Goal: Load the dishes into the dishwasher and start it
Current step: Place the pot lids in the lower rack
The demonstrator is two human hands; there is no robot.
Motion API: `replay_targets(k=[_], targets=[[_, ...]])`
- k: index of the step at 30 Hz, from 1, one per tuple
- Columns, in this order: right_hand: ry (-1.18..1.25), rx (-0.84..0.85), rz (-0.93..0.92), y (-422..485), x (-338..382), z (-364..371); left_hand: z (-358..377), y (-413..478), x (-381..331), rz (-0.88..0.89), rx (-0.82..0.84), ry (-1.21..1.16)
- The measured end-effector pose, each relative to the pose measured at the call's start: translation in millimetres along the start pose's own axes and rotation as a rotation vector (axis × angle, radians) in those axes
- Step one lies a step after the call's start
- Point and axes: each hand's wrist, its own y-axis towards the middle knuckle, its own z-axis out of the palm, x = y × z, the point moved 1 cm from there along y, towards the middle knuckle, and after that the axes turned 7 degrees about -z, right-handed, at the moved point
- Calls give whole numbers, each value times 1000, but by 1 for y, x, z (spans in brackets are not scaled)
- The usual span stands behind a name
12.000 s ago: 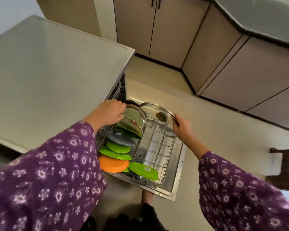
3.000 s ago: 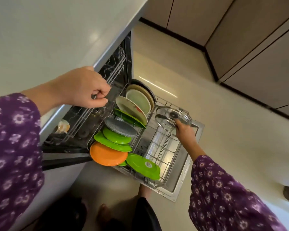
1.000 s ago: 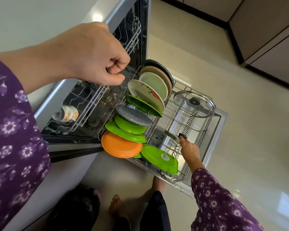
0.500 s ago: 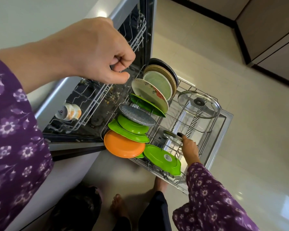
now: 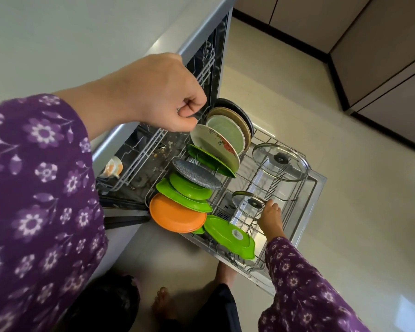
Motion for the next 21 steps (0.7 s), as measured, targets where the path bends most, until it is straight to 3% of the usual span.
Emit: replay_targets(k=[11, 21], targets=[[58, -21, -12, -19, 10, -22, -2, -2, -2, -3, -7, -40], [149, -72, -190, -69, 59, -79, -13, -9, -12, -14, -23, -71]])
